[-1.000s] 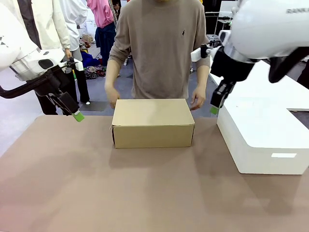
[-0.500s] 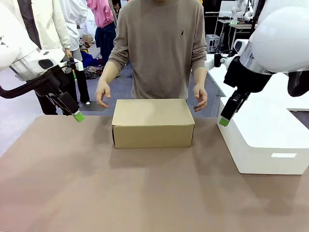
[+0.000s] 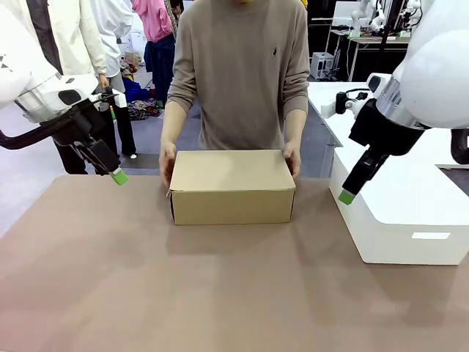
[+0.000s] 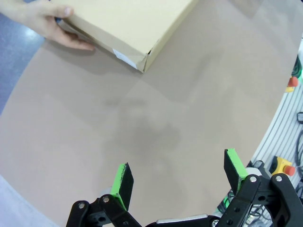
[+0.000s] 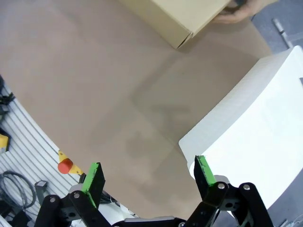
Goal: Pack the shoes into the box.
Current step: Press down on the lid of the Shoes Box.
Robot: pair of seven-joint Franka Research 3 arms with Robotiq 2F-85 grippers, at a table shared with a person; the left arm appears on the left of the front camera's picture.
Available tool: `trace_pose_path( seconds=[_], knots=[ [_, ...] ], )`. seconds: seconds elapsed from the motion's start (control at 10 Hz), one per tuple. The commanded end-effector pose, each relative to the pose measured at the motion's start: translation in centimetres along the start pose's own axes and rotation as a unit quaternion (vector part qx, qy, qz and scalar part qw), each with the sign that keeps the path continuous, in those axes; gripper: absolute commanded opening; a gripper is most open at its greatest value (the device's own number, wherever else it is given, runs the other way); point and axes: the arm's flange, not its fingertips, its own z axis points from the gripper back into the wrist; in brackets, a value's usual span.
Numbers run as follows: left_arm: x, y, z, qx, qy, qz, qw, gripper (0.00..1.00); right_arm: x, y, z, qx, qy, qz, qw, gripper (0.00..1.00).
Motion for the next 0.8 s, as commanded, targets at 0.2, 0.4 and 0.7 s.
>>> trace_pose_path(
  seconds=[0.2,0.4,0.7],
  knots=[
    [-0.41,0.13,-0.03,-0.001,-0.008,-0.008,1.0,1.0,0.22,-0.21,0.21,-0.005,0.004,-0.001,1.0,1.0],
    [-0.41,0.13,-0.03,-0.001,-0.008,-0.008,1.0,1.0,0.22,-0.21,0.21,-0.005,0.004,-0.001,1.0,1.0],
    [-0.41,0.13,-0.03,-0.001,-0.008,-0.008,1.0,1.0,0.22,-0.21,0.21,-0.005,0.004,-0.001,1.0,1.0]
  ],
)
